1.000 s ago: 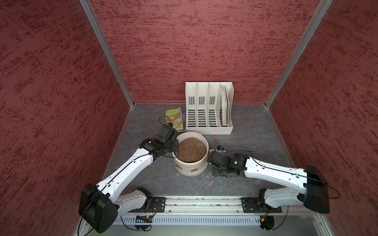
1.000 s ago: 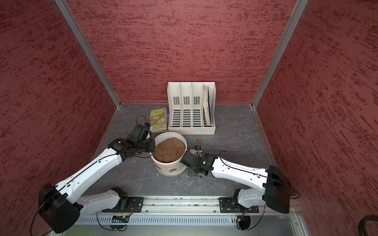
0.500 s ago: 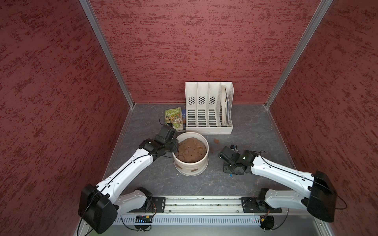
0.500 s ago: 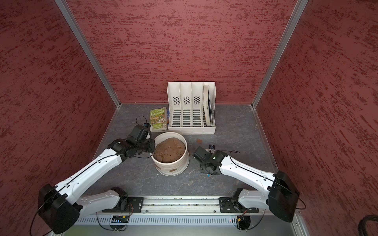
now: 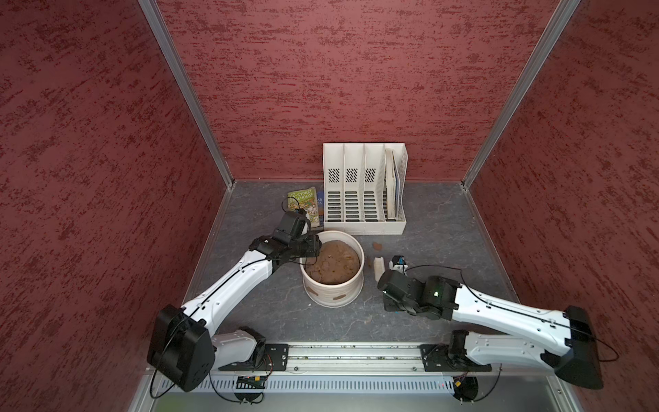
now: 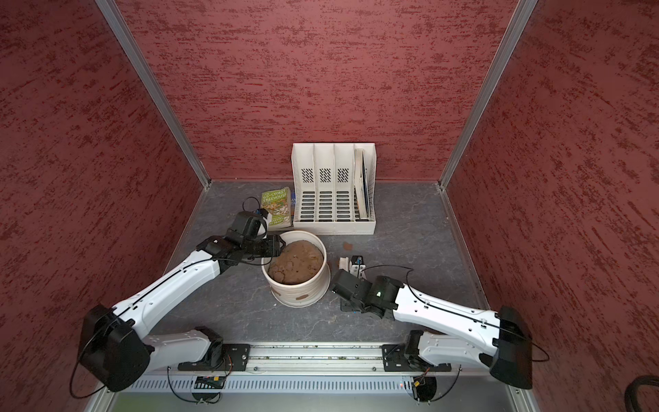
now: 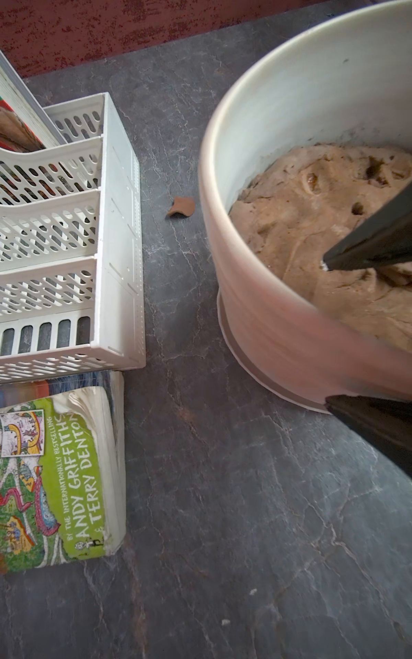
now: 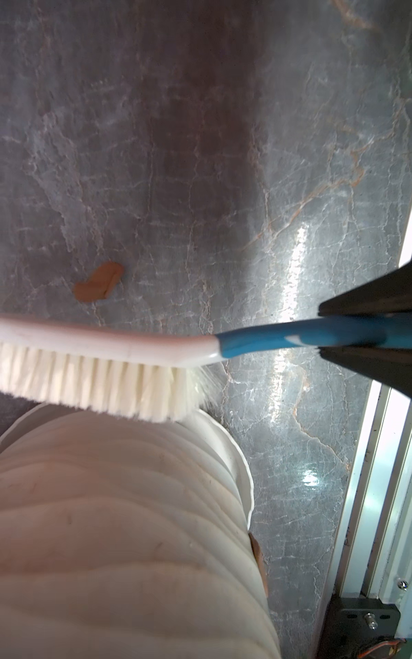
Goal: Scrub the dried mud off the ceramic pot
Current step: Brush off the soil from the pot, then rotate the pot on the tray.
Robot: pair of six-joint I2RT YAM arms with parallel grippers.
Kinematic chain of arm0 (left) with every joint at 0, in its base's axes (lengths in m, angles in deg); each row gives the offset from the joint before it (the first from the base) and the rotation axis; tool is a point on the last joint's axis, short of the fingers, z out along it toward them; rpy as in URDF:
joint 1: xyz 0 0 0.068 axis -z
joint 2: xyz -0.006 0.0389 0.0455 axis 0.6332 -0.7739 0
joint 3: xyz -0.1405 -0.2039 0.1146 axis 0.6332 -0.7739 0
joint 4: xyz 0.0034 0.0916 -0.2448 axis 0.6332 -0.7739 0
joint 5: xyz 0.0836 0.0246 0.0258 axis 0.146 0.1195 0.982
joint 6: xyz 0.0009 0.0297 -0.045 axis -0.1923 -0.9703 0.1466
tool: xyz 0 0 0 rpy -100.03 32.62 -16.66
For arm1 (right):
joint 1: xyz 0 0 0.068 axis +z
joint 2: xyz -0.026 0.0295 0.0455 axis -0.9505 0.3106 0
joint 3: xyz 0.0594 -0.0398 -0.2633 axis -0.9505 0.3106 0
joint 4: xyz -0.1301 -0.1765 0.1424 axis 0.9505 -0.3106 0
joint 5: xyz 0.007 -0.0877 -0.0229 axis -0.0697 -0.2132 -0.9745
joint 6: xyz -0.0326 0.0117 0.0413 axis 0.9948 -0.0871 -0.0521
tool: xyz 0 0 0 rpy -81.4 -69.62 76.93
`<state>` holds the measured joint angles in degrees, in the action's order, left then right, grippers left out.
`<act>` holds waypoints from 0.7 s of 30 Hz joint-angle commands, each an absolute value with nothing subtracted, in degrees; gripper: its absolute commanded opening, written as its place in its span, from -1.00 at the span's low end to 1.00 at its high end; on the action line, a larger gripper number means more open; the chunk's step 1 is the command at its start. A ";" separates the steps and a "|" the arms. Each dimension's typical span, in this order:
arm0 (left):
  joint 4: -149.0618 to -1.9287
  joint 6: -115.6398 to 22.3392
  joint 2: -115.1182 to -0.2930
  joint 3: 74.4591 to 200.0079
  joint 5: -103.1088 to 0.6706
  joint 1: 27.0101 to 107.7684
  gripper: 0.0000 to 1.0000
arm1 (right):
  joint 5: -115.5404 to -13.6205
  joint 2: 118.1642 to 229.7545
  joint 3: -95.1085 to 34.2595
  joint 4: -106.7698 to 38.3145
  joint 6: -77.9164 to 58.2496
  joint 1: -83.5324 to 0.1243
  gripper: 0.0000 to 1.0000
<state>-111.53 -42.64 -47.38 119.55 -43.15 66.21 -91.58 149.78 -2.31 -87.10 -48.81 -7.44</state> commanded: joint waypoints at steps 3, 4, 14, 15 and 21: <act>-108.06 -41.99 -49.36 122.80 -45.68 66.58 0.16 | -94.40 150.09 -4.35 -84.98 -50.38 -5.78 -1.00; -108.13 -42.00 -49.37 122.96 -45.42 66.62 0.13 | -94.44 150.05 -4.26 -84.86 -50.37 -5.70 -1.00; -116.19 -43.99 -46.19 124.04 -41.13 66.36 -0.55 | -94.85 149.63 -4.49 -85.47 -50.80 -5.31 -1.00; -116.86 -44.29 -45.55 123.84 -41.17 66.28 -0.62 | -94.86 149.56 -4.55 -85.53 -50.79 -5.29 -1.00; -121.29 -45.92 -42.62 122.75 -41.26 66.19 -1.00 | -94.95 149.89 -4.89 -85.53 -50.40 -5.28 -1.00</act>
<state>-121.70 -47.05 -46.20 121.73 -37.16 66.14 -92.90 150.04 -2.34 -85.96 -50.12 -5.95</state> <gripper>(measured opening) 0.133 0.153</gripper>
